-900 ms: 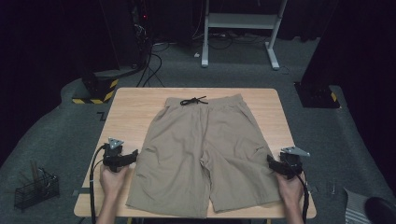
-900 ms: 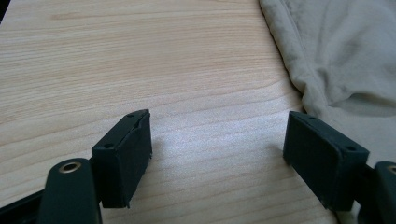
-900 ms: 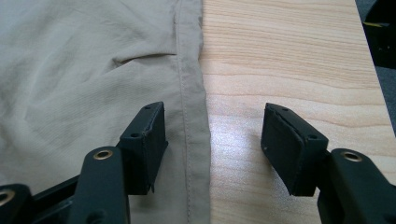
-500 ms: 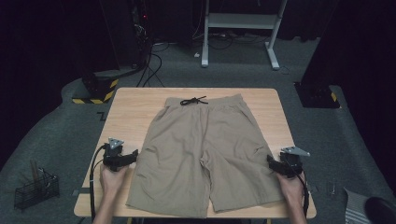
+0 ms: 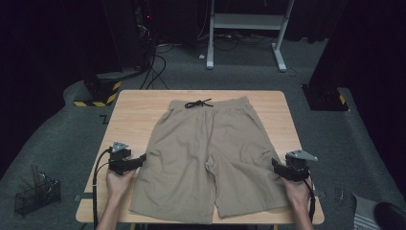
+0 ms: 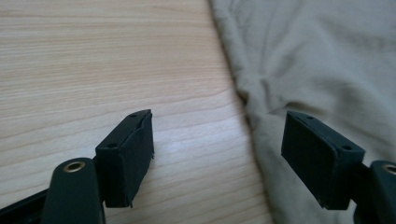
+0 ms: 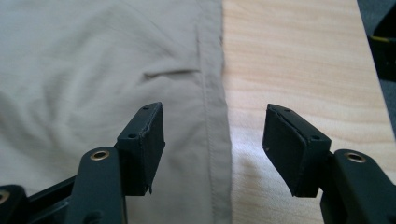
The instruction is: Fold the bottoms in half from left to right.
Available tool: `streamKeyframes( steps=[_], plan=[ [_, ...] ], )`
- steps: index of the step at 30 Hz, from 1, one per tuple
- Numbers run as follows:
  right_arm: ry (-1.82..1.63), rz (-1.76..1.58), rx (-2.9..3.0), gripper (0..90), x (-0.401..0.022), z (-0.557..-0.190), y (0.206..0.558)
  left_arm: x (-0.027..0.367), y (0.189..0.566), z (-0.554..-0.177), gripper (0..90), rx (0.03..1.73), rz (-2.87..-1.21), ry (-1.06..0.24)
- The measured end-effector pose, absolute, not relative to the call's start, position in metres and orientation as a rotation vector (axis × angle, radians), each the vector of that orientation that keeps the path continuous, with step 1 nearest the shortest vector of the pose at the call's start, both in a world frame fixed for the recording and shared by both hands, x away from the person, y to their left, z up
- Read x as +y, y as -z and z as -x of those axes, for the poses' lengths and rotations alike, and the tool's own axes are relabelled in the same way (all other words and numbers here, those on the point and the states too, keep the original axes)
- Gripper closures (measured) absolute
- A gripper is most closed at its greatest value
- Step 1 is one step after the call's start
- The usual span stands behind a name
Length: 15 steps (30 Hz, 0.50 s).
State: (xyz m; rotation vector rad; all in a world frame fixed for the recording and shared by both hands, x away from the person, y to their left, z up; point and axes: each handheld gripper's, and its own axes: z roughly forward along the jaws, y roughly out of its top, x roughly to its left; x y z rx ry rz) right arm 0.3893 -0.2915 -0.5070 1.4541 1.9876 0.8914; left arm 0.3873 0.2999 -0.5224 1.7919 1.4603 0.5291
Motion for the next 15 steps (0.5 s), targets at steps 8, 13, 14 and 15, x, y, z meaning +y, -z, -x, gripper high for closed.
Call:
streamKeyframes(
  steps=[8,13,14,15],
  plan=[
    [-0.952,-1.402,2.027,45.2,-0.277,-0.390,0.498,0.279,0.516,-0.390,25.8,1.395,-1.840,-0.487],
    [-1.013,-1.384,2.062,49.0,-0.265,-0.392,0.497,0.261,0.513,-0.393,26.4,1.358,-1.878,-0.465],
    [-1.019,-1.376,2.068,49.2,-0.263,-0.392,0.497,0.258,0.512,-0.394,26.4,1.348,-1.889,-0.461],
    [-1.023,-1.367,2.071,49.4,-0.260,-0.393,0.496,0.254,0.510,-0.395,26.4,1.336,-1.901,-0.465]
  ],
)
